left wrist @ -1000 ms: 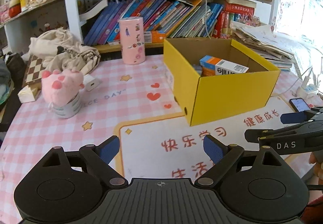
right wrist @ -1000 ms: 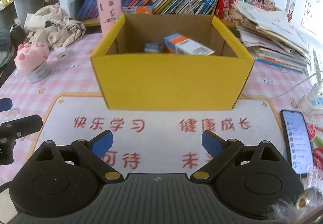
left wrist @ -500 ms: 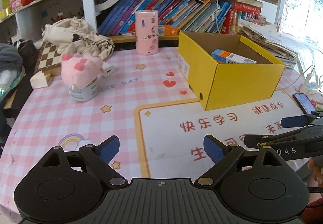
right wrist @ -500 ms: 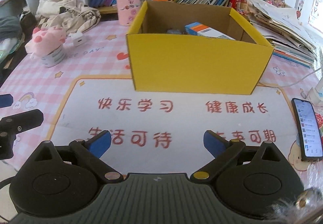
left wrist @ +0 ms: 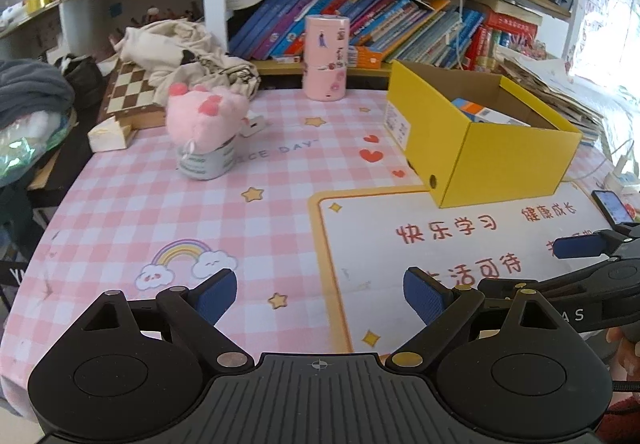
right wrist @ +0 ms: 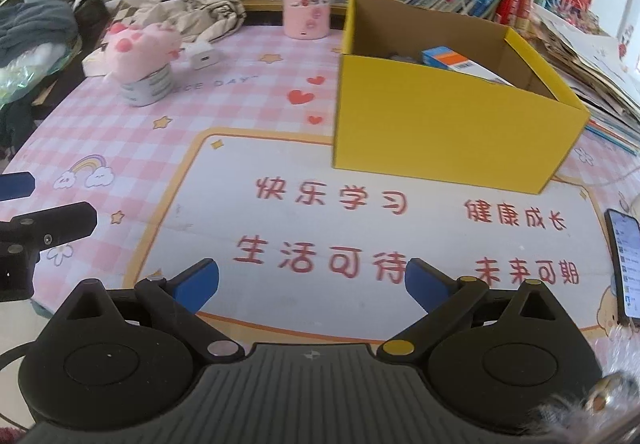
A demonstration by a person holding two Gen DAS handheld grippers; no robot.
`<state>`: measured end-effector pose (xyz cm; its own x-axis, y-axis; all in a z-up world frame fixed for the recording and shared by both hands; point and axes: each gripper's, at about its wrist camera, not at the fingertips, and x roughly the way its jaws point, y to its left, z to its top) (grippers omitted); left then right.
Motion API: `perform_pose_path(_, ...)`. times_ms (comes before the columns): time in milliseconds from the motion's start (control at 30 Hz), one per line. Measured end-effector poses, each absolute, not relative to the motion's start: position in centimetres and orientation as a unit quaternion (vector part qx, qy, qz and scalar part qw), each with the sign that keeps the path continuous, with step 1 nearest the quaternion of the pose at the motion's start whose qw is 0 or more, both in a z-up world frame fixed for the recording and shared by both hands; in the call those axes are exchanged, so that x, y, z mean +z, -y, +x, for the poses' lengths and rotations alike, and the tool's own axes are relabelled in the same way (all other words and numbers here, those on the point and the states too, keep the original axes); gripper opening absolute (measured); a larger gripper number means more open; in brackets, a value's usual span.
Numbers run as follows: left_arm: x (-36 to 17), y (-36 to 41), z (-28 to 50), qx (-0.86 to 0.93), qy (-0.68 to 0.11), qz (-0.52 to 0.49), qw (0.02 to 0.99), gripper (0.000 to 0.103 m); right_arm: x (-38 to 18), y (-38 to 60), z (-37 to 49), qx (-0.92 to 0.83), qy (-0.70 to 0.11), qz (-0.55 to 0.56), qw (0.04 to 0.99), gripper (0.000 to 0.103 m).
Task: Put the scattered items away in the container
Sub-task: 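Move both tools toward the pink plush toy on the tape roll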
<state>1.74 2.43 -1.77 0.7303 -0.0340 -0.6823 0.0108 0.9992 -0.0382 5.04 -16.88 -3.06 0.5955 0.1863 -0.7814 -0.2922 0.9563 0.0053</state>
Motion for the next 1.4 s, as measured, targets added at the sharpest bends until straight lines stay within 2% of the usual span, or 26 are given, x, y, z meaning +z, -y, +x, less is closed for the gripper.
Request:
perform_pose_path(833,-1.1,-7.5,-0.6,0.043,-0.350,-0.049,0.935,0.093,-1.6,10.0,4.5,0.206,-0.403,-0.118,0.884,0.101)
perform_pose_path(1400,-1.5,-7.3,1.7,0.044,-0.352,-0.047,0.934,0.093,-1.7,8.6,6.3,0.244,-0.381,-0.154,0.878,0.101)
